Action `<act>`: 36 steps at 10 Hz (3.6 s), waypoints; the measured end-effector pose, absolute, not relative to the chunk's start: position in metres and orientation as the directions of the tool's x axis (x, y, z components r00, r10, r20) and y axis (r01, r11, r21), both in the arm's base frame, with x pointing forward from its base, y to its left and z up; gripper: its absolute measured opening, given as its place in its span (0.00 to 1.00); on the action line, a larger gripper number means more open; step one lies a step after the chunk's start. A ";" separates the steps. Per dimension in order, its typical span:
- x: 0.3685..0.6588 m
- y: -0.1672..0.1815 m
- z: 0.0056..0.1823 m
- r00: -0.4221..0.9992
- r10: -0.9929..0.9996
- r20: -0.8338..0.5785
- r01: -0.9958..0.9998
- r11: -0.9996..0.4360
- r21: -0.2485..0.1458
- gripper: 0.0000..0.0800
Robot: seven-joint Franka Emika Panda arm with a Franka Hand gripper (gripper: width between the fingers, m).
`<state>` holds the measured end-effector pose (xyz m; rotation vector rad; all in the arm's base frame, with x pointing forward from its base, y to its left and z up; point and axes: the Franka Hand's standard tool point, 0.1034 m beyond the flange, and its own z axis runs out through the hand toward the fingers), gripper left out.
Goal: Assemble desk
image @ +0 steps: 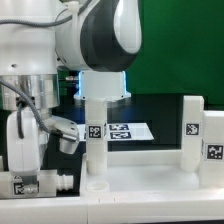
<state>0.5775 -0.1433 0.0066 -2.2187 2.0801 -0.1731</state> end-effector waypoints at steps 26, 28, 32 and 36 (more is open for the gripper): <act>0.474 -0.149 0.087 0.788 -0.609 0.087 -0.586 -0.787 -0.192 0.36; 0.467 -0.142 0.081 0.787 -0.613 0.076 -0.593 -0.784 -0.182 0.36; 0.438 -0.144 0.057 0.765 -0.643 0.014 -0.632 -0.756 -0.169 0.36; 0.406 -0.144 0.033 0.770 -0.636 0.048 -0.630 -0.770 -0.097 0.36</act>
Offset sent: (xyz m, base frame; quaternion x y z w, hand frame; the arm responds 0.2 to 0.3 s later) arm 0.0000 0.0000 0.0000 0.0000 0.0000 0.0000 1.0000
